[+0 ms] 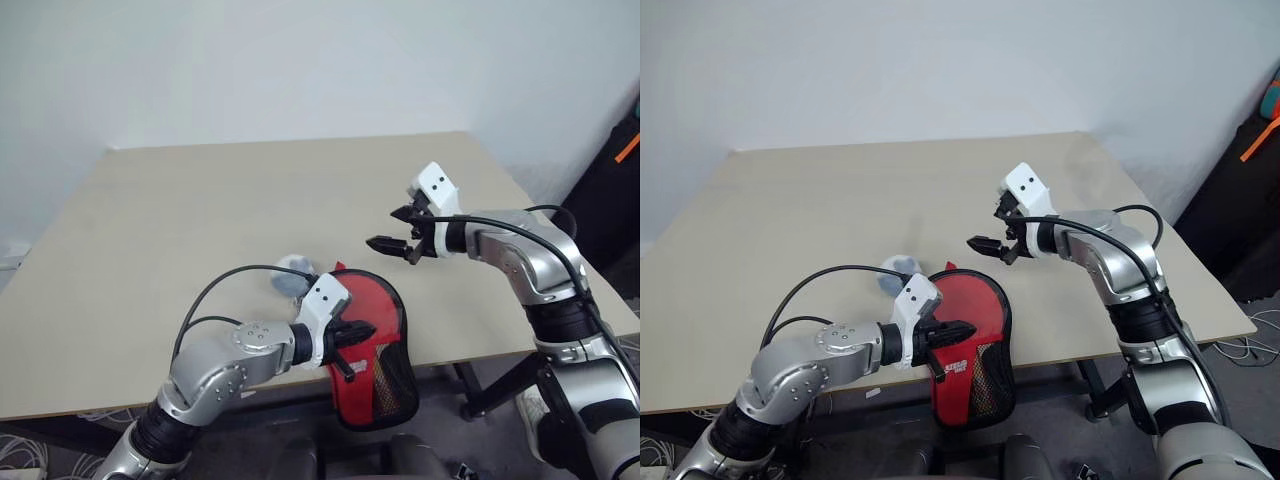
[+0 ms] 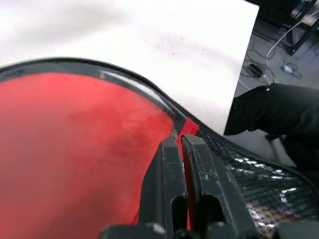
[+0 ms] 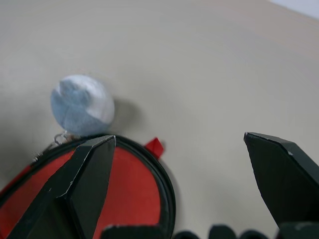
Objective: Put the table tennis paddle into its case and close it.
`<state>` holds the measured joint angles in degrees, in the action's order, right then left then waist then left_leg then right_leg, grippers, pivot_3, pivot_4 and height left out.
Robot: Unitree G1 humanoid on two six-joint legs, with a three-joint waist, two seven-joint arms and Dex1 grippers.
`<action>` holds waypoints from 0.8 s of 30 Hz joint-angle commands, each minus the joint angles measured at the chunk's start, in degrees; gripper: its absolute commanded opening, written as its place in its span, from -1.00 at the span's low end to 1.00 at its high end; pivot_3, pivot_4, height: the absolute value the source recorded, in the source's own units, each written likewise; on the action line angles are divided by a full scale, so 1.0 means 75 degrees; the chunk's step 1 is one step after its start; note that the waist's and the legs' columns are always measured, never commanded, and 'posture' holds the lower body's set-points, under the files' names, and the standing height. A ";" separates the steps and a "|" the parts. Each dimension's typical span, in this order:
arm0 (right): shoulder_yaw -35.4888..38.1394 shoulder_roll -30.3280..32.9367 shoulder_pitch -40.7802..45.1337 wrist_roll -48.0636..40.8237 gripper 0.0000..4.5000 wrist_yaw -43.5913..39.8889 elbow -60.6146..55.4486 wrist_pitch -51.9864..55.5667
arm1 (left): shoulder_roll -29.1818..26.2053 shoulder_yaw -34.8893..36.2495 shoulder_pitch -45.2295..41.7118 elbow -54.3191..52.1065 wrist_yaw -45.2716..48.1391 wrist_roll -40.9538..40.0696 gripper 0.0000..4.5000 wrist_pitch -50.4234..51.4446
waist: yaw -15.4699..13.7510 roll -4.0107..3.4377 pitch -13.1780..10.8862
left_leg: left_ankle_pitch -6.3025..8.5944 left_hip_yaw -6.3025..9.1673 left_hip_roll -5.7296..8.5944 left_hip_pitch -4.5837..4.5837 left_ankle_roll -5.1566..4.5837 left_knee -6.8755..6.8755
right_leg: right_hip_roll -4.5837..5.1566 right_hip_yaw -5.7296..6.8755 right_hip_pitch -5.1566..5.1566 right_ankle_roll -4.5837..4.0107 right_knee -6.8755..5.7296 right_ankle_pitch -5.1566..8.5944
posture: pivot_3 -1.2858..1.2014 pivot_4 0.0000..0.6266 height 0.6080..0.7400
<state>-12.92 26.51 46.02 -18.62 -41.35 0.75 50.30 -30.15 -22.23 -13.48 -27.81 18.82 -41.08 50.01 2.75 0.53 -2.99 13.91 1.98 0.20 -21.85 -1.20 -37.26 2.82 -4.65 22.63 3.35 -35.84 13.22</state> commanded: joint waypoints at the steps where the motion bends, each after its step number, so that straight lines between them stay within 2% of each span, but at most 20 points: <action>1: -0.0131 -0.0293 0.0476 0.0170 1.00 -0.0135 0.0244 -0.0438 | -0.0116 -0.0465 0.0126 0.0279 0.0795 0.1113 -0.98 -0.1147 | -0.0001 -0.0001 0.0000 | 0.0000 0.0000 0.0000 0.0000 0.0000 -0.0002 | 0.0000 0.0001 0.0001 0.0000 -0.0002 0.0000 | 0.03 -1.00 1.00; 5: -0.0408 -0.0684 0.0689 0.0278 1.00 -0.0350 0.0761 -0.0664 | 0.0005 -0.0742 0.0349 0.0924 0.1354 0.1883 -0.98 -0.1919 | -0.0005 -0.0002 0.0001 | 0.0000 0.0002 -0.0001 -0.0001 -0.0001 -0.0003 | 0.0000 0.0003 0.0000 0.0000 -0.0002 -0.0001 | 0.03 -1.00 1.00; 13: -0.0773 -0.1489 0.1281 0.0532 1.00 -0.0891 0.2011 -0.1195 | 0.0464 -0.0759 0.0425 0.2048 0.2063 0.2725 -0.98 -0.2728 | -0.0005 -0.0008 0.0004 | -0.0001 0.0011 -0.0002 0.0004 -0.0002 -0.0012 | 0.0002 0.0015 -0.0008 0.0014 -0.0012 -0.0009 | 0.03 -1.00 1.00; 24: -0.0864 -0.2526 0.2057 0.1040 1.00 -0.1350 0.3990 -0.1986 | 0.0576 -0.0733 0.0528 0.2168 0.2564 0.3239 -0.98 -0.2809 | 0.0004 -0.0011 0.0006 | -0.0002 0.0020 -0.0004 0.0023 -0.0004 -0.0018 | 0.0002 0.0023 -0.0025 0.0018 -0.0027 -0.0011 | 0.03 -1.00 1.00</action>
<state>-19.98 8.33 58.68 -11.32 -50.97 29.66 37.47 -25.66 -26.88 -10.12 -12.77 37.56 -18.66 28.09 2.78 0.44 -2.95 13.89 2.13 0.16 -21.67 -1.23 -37.39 2.83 -4.47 22.45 3.49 -36.06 13.14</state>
